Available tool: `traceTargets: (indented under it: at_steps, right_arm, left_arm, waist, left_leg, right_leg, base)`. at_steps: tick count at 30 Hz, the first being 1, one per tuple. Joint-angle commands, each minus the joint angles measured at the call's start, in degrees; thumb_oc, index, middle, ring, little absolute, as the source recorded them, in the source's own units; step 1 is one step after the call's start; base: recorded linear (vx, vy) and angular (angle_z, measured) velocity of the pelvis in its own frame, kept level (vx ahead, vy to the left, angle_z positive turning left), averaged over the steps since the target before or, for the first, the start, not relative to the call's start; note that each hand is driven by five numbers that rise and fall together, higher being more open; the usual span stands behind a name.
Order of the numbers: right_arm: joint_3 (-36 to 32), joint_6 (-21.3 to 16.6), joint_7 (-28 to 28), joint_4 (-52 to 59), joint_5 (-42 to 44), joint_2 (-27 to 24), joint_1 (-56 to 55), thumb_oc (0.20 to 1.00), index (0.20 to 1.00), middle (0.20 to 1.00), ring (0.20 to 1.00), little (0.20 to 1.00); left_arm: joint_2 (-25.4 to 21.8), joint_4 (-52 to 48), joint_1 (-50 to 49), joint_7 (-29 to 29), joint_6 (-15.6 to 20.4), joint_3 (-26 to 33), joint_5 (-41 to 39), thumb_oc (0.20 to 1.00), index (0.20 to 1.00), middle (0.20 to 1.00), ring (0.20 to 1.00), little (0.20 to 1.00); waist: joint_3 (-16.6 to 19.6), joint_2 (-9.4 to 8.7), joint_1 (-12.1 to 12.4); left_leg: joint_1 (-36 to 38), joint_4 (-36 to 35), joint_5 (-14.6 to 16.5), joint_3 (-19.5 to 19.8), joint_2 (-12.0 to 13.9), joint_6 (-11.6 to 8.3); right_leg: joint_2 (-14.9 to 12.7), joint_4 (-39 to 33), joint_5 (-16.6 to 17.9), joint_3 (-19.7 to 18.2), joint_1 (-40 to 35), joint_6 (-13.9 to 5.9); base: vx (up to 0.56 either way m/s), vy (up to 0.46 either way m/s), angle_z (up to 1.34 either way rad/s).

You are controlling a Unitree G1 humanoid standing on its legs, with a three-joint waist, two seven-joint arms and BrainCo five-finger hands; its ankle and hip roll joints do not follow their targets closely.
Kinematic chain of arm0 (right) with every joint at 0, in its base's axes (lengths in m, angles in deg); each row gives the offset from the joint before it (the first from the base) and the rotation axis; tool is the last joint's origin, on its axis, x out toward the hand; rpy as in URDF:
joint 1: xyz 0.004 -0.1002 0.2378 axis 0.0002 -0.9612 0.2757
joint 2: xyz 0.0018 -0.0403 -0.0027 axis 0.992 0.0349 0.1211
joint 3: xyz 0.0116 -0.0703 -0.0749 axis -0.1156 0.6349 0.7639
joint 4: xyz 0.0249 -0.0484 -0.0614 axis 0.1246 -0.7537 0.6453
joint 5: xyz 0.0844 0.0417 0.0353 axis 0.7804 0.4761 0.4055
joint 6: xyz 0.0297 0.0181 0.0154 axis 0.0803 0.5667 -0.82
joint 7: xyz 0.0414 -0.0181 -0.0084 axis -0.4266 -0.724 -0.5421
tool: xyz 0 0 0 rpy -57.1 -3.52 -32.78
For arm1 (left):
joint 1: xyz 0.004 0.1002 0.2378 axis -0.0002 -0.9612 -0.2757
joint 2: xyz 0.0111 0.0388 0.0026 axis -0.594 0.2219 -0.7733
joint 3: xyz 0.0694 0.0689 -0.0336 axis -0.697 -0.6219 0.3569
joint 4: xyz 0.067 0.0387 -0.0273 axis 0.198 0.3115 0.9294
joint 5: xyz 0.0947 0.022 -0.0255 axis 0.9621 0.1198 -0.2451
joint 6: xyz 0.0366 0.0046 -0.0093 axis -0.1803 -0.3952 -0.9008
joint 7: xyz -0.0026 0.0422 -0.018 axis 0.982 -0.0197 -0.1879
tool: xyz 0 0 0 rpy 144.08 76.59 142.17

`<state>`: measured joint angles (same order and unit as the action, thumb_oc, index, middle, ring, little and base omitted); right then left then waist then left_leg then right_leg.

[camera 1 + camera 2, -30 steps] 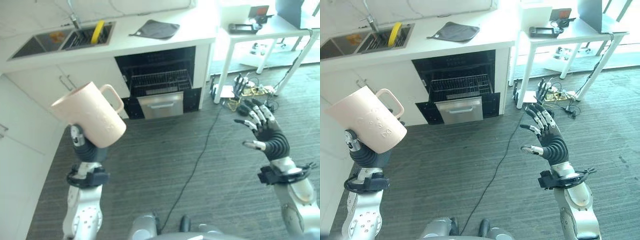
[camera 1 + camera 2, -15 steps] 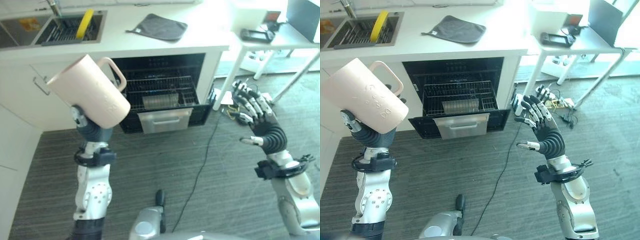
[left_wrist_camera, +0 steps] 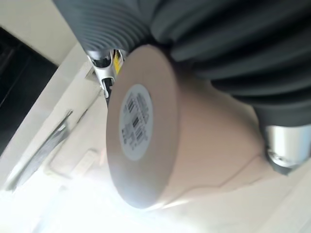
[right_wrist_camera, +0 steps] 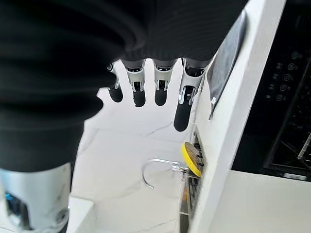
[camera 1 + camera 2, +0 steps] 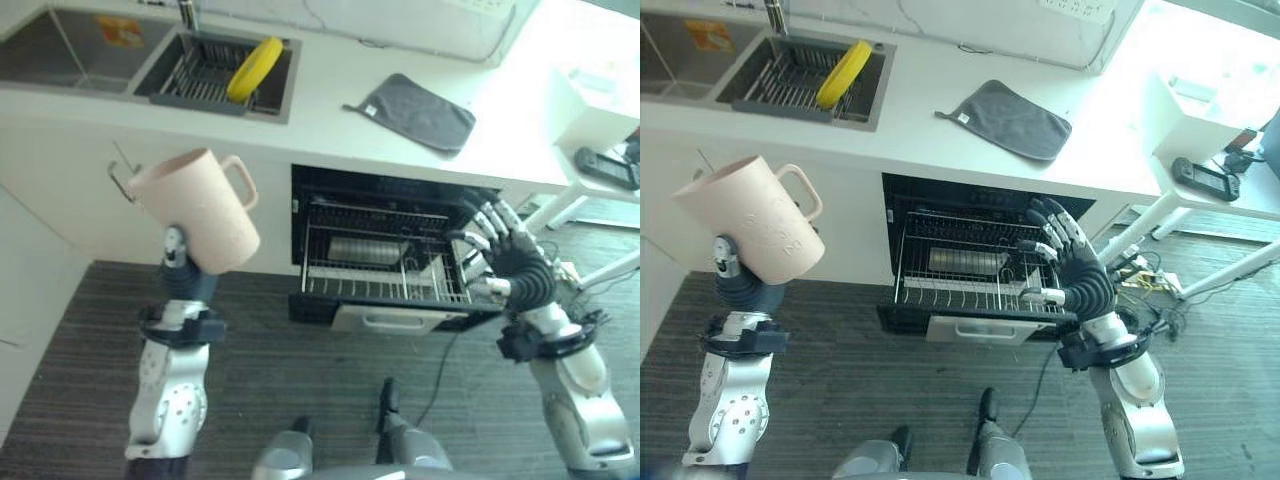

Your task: Place the dishes in the dishwasher.

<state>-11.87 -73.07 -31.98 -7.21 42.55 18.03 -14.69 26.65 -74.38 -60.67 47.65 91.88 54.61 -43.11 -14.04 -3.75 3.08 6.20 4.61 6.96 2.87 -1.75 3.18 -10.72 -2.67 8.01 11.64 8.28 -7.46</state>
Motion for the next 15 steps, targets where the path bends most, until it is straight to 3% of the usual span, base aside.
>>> traceTargets:
  at_steps: [1, 4, 6, 9, 10, 13, 15]
  right_arm:
    - [-1.0, -2.6, 1.8, 3.5, 0.5, -0.4, 2.8, 1.0, 1.0, 1.0, 1.0, 1.0]
    - [-1.1, -1.2, 3.3, 3.6, 0.9, -1.8, 3.6, 1.0, 1.0, 1.0, 1.0, 1.0]
    - [-2.3, 0.1, 2.7, 3.9, 3.6, -2.9, 3.6, 1.0, 1.0, 1.0, 1.0, 1.0]
    - [-4.8, 0.7, 1.3, 4.3, 4.0, -3.9, 1.4, 1.0, 1.0, 1.0, 1.0, 1.0]
    - [-4.9, 0.9, 1.1, 4.4, 3.9, -3.9, 1.4, 1.0, 1.0, 1.0, 1.0, 1.0]
    - [-3.8, 0.9, 4.9, 3.6, 2.0, -4.2, 3.4, 1.0, 1.0, 1.0, 1.0, 1.0]
    - [-3.3, 1.0, 5.7, 3.2, 2.4, -4.7, 4.5, 1.0, 1.0, 1.0, 1.0, 1.0]
  left_arm:
    - [-2.8, -7.1, 3.7, -0.7, 1.6, 1.0, 1.9, 0.2, 0.2, 0.2, 0.2, 0.2]
    - [-2.4, -7.8, 2.3, 0.8, 1.7, 0.6, 0.1, 0.2, 0.2, 0.2, 0.2, 0.2]
    - [-1.8, -8.7, 0.4, 1.3, 1.5, 1.4, -0.5, 0.2, 0.2, 0.2, 0.2, 0.2]
    - [-0.9, -9.7, -2.5, -1.0, 1.9, 3.1, -2.1, 0.2, 0.2, 0.2, 0.2, 0.2]
    - [-0.6, -9.8, -2.5, -1.0, 2.2, 3.0, -1.4, 0.2, 0.2, 0.2, 0.2, 0.2]
    - [-1.2, -8.9, 0.2, -0.4, 3.8, 0.6, 2.5, 0.2, 0.2, 0.2, 0.2, 0.2]
    - [-1.4, -7.5, 2.3, 2.2, 5.3, -1.1, 5.6, 0.2, 0.2, 0.2, 0.2, 0.2]
  waist:
    - [0.4, 0.24, -1.1]
    - [1.9, 0.89, -1.4]
    - [3.1, 1.76, -2.2]
    - [3.1, 2.01, -2.5]
    - [3.0, 2.09, -2.6]
    - [1.8, 3.81, -3.3]
    - [2.3, 4.2, -3.8]
  left_leg:
    - [-0.5, -6.9, -0.9, -3.6, 5.2, -3.37]
    - [1.2, -6.3, -0.4, -4.0, 7.2, -5.28]
    - [2.5, -4.8, -0.3, -5.8, 9.3, -7.36]
    - [-1.6, 5.1, -1.4, -3.8, 7.9, -7.78]
    - [-2.6, 5.1, -1.0, -3.8, 7.4, -7.54]
    - [-4.7, -4.4, -7.0, -10.9, 10.0, -9.69]
    - [-3.1, -7.4, -7.0, -9.6, 9.6, -9.52]
  right_leg:
    - [-0.6, 3.9, -4.4, -1.8, -5.7, -4.27]
    - [0.6, 2.0, -5.8, -0.3, -7.7, -3.43]
    - [2.1, 1.6, -6.4, 0.9, -8.1, -1.29]
    - [2.7, 2.3, -7.4, 1.3, -8.5, 0.73]
    - [2.8, 2.4, -7.5, 1.3, -8.6, 0.79]
    - [2.5, 1.1, -8.9, 3.3, -11.0, -0.06]
    - [2.2, 1.2, -9.1, 3.3, -11.1, -0.37]
  base:
    - [0.26, -0.37, 0.39]
    - [0.33, -0.392, 0.65]
    - [0.38, -0.447, 0.3]
    - [0.18, -0.267, 0.22]
    - [0.08, -0.024, 0.15]
    - [0.05, 0.099, 0.3]
    - [0.01, 0.156, 0.54]
